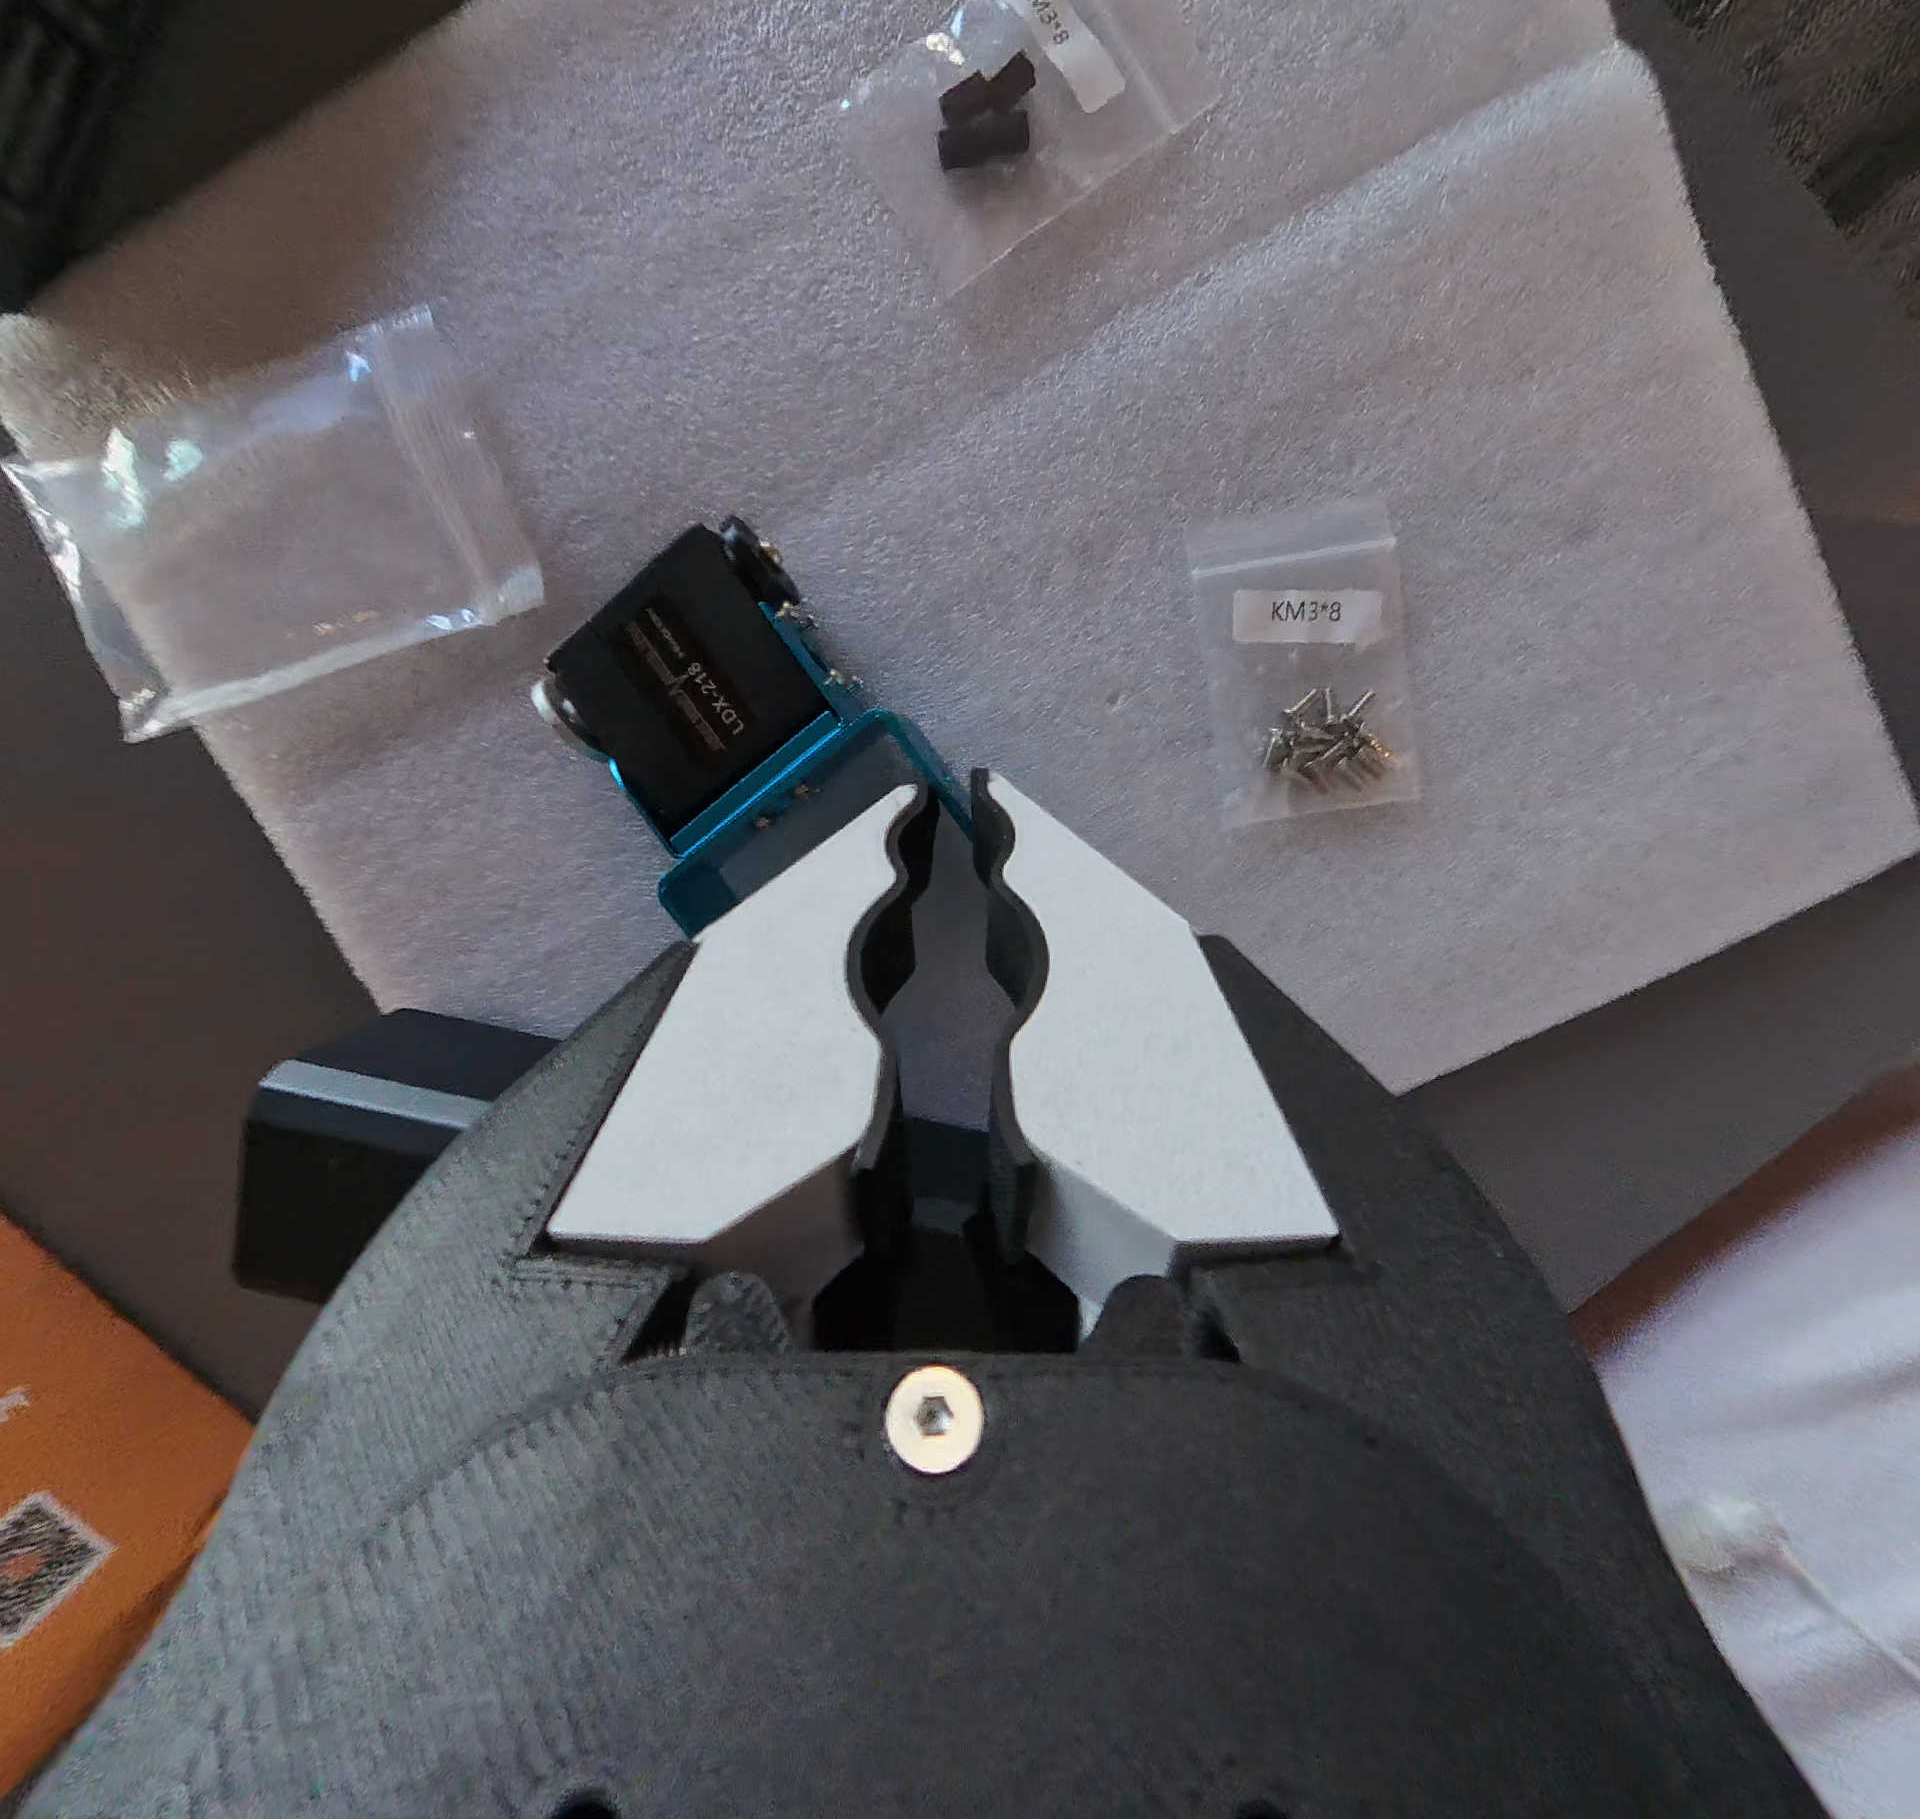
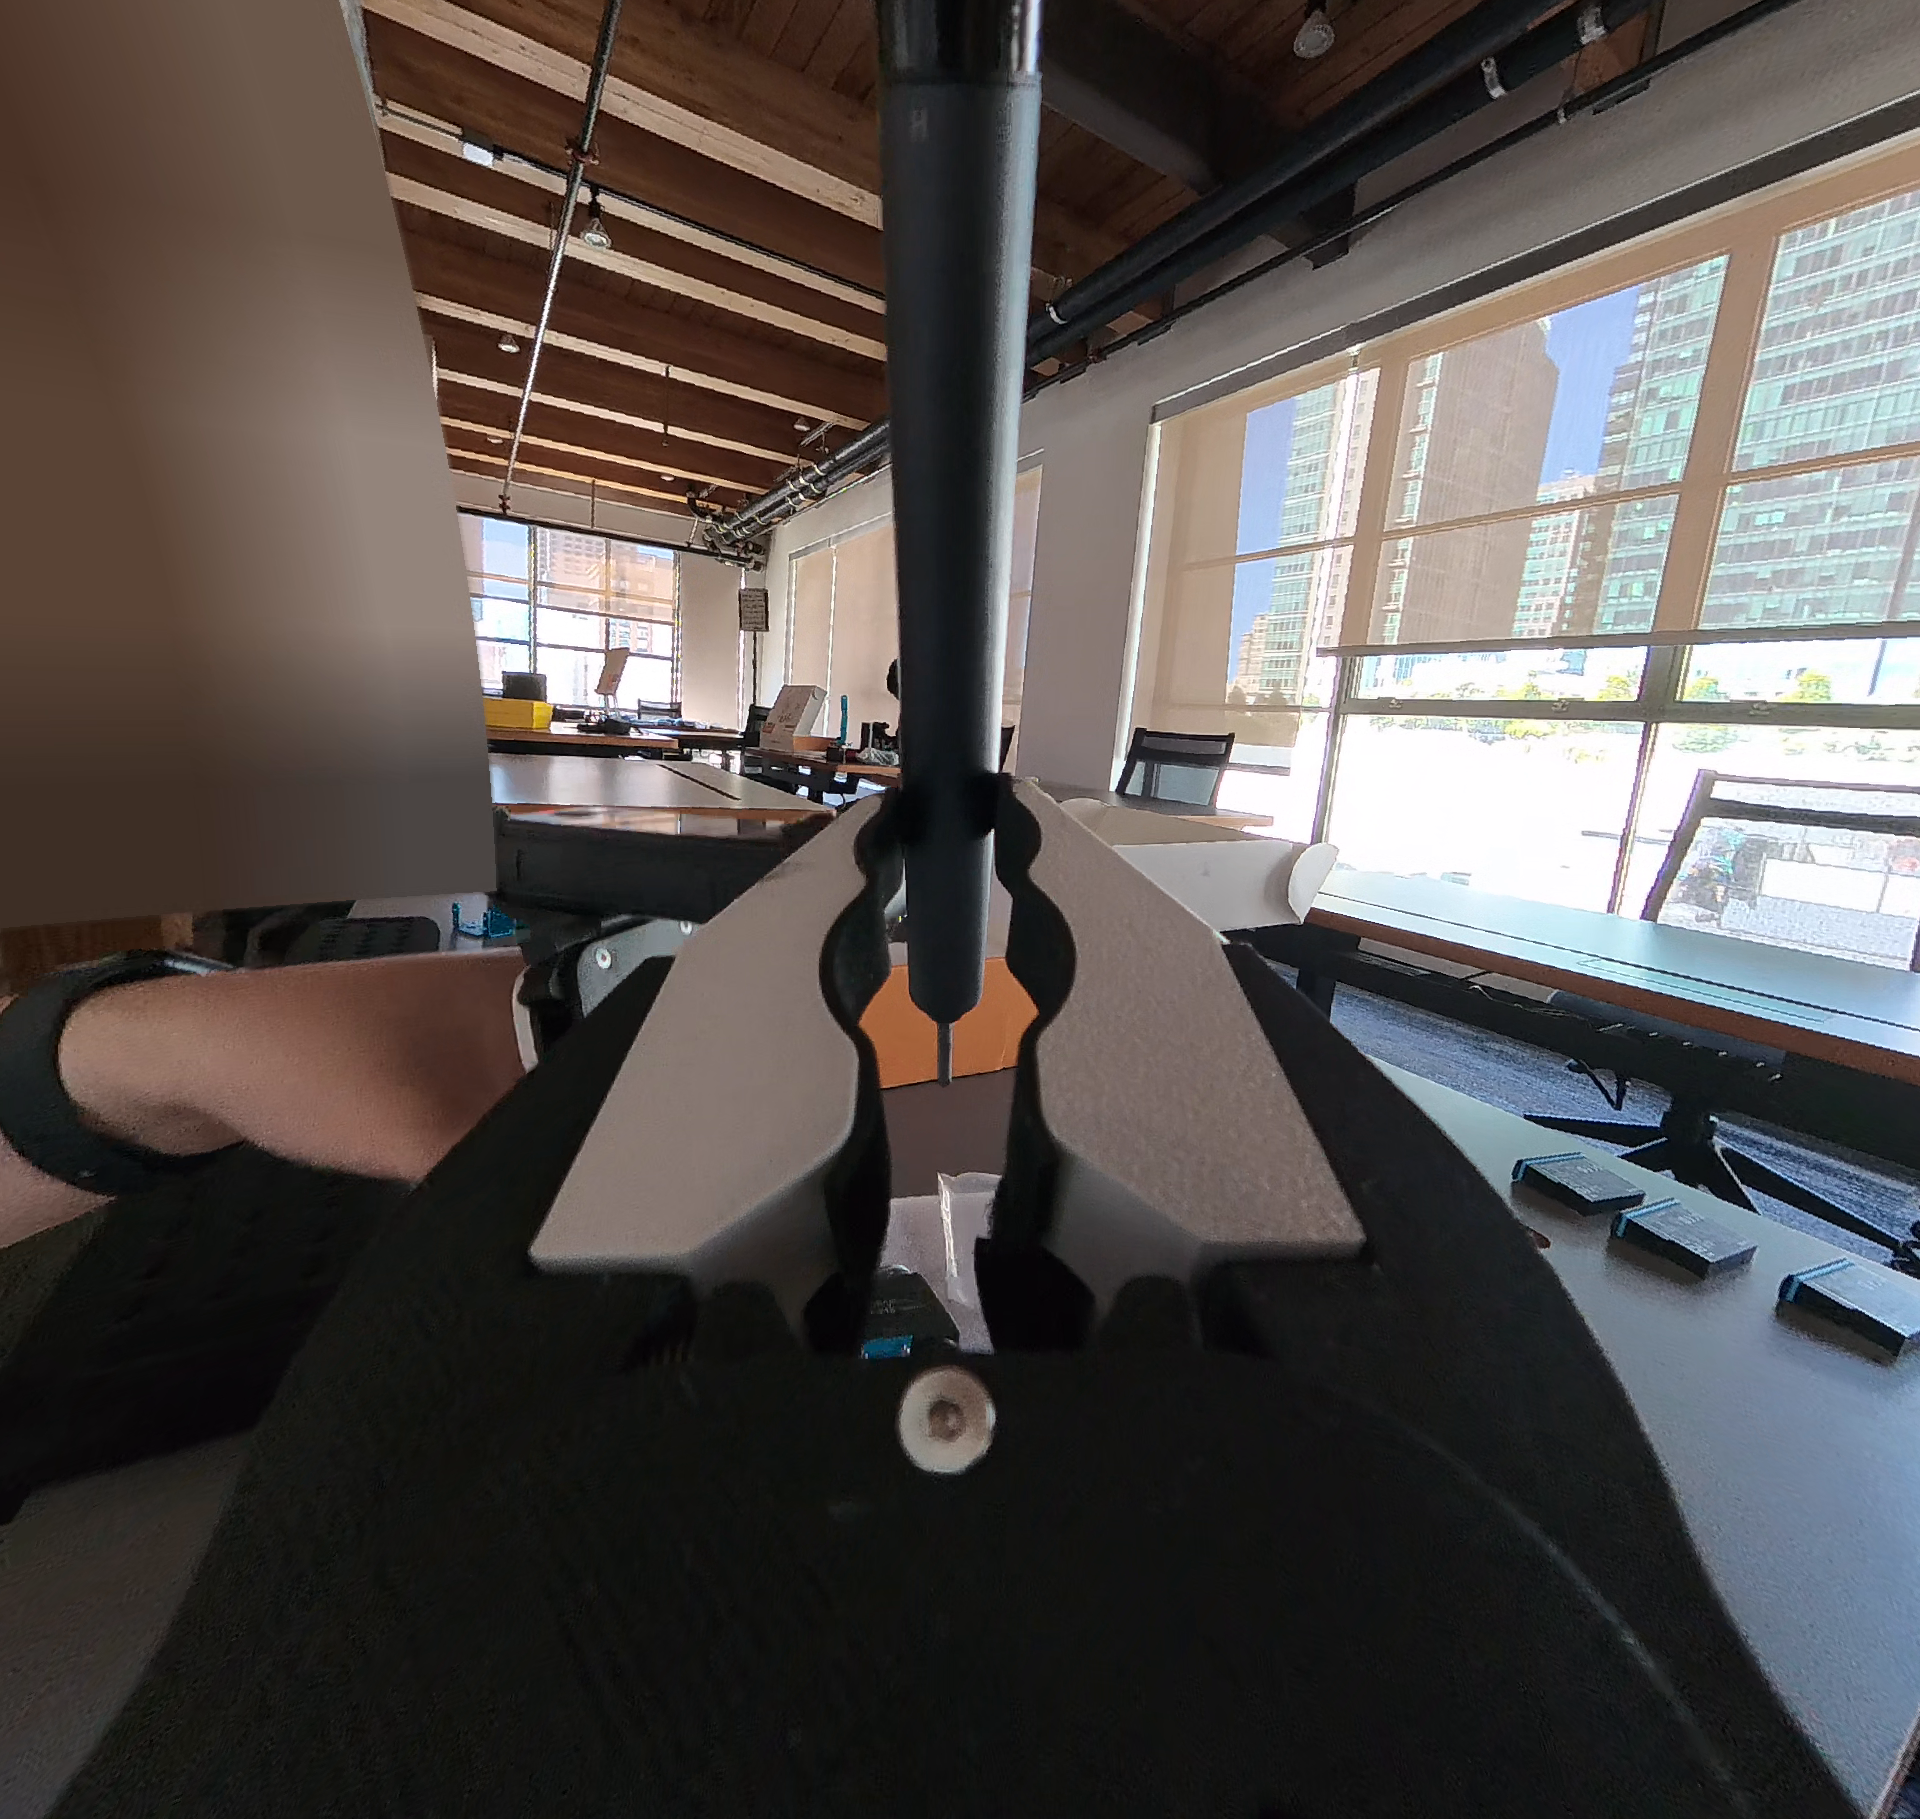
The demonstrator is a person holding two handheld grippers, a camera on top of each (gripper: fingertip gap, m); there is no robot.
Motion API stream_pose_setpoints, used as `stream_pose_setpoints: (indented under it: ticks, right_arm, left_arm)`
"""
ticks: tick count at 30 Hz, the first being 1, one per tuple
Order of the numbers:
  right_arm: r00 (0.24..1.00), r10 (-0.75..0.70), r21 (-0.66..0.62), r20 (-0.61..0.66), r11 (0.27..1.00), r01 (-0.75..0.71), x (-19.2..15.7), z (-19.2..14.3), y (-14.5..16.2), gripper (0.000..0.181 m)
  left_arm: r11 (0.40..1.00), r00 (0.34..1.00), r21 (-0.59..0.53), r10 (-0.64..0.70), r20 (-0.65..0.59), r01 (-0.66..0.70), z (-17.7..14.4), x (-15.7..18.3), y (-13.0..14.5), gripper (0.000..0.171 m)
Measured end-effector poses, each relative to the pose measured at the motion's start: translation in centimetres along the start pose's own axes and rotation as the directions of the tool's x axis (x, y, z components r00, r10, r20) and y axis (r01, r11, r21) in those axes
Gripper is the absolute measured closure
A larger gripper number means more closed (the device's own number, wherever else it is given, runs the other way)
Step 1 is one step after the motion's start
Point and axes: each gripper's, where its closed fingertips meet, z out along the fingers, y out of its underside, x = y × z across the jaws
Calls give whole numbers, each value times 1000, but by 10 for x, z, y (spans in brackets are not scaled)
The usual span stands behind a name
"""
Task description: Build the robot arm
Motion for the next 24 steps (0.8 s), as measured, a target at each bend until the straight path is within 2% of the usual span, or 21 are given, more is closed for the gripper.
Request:
stream_pose_setpoints:
  ticks: [3, 5, 7, 9, 11, 14, 15, 16, 18, 20, 22, 24]
  right_arm:
    - [1000, 3, 7, -8, 1000, -3, 2, -1, -1, 165]
    - [1000, 5, 10, -10, 1000, -5, 3, -2, -2, 165]
    - [1000, 10, 11, -15, 1000, -10, 5, -2, -2, 165]
    - [1000, 19, 12, -11, 1000, -19, 5, -2, -2, 165]
    - [1000, 17, 7, -13, 1000, -17, 5, -2, 0, 165]
    - [1000, 7, -2, -17, 1000, -7, 5, -1, 1, 165]
    - [1000, 6, -6, -17, 1000, -6, 5, -1, 2, 165]
    - [1000, 6, -10, -16, 1000, -7, 5, -1, 3, 165]
    - [1000, 10, -16, -17, 1000, -11, 6, 0, 5, 165]
    - [1000, 12, -20, -12, 1000, -13, 6, 1, 6, 165]
    - [1000, 10, -29, -13, 1000, -10, 6, 2, 8, 165]
    - [1000, 8, -37, -6, 999, -9, 4, 3, 10, 165]
  left_arm:
    - [1000, 998, 16, -9, -59, 10, -14, -7, -6, 168]
    - [999, 984, 28, -11, -180, 17, -26, -5, -10, 170]
    - [997, 932, 75, 44, -359, -19, -40, 6, -17, 170]
    - [998, 837, 36, -16, -546, 42, -50, 9, -19, 170]
    - [990, 707, -27, -117, -697, 137, -54, 6, -23, 170]
    - [974, 527, -124, -207, -824, 189, -50, 5, -20, 171]
    - [963, 464, -147, -240, -853, 227, -49, 6, -23, 170]
    - [948, 429, -150, -263, -864, 279, -48, 2, -29, 171]
    - [920, 387, -152, -297, -873, 362, -44, -10, -35, 171]
    - [888, 366, -172, -343, -865, 426, -38, -21, -34, 169]
    - [887, 359, -172, -342, -868, 428, -37, -21, -30, 168]
    - [887, 397, -146, -336, -854, 438, -36, -25, -27, 166]
